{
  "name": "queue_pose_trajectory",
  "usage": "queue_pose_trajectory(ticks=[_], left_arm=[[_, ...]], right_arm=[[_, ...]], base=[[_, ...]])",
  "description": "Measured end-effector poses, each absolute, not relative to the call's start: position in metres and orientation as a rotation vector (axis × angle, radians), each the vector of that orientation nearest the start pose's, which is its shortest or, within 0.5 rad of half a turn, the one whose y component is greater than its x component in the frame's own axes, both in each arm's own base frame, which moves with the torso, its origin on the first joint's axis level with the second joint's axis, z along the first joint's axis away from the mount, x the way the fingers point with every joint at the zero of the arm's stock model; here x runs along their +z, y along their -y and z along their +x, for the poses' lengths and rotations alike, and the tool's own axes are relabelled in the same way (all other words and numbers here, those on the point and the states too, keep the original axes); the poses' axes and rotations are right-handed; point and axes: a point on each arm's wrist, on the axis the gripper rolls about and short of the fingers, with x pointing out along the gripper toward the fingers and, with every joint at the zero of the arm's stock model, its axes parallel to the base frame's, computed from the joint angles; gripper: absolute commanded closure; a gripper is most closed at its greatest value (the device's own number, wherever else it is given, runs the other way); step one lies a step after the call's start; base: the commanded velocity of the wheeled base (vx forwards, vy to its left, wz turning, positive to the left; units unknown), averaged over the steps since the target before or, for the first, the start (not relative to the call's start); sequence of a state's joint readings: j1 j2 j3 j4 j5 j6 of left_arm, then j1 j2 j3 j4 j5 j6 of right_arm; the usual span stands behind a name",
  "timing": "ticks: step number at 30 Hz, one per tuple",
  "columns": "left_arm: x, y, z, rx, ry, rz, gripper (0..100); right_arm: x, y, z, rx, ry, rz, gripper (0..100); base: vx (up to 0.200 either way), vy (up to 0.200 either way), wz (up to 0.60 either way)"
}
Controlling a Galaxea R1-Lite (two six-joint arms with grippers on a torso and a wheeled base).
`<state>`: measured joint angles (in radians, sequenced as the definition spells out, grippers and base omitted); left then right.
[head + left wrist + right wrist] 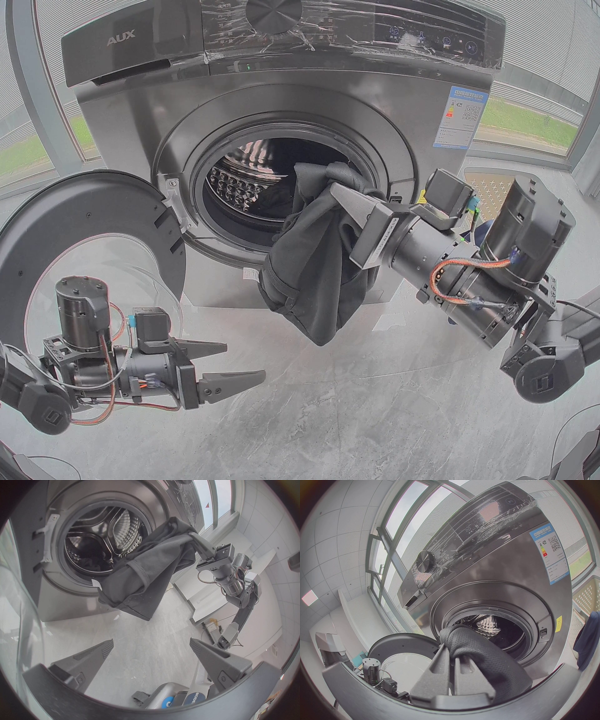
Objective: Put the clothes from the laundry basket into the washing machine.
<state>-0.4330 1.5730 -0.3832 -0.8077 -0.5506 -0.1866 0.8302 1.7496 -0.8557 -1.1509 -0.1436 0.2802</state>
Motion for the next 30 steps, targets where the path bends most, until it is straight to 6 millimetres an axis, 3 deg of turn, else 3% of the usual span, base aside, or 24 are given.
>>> queue_pose_trajectory(ticks=[14,30], left_arm=[[0.113,0.142,0.228,-1.001,-0.462,-0.283,0],[0.083,0.162,0.258,-0.978,-0.498,-0.399,0]], right_arm=[[0.232,-0.236,0.217,0.72,0.132,0.393,100],[0.232,-0.238,0.215,0.727,0.132,0.395,100]], base=[[0.0,0.0,0.0],[0.0,0.0,0.0]])
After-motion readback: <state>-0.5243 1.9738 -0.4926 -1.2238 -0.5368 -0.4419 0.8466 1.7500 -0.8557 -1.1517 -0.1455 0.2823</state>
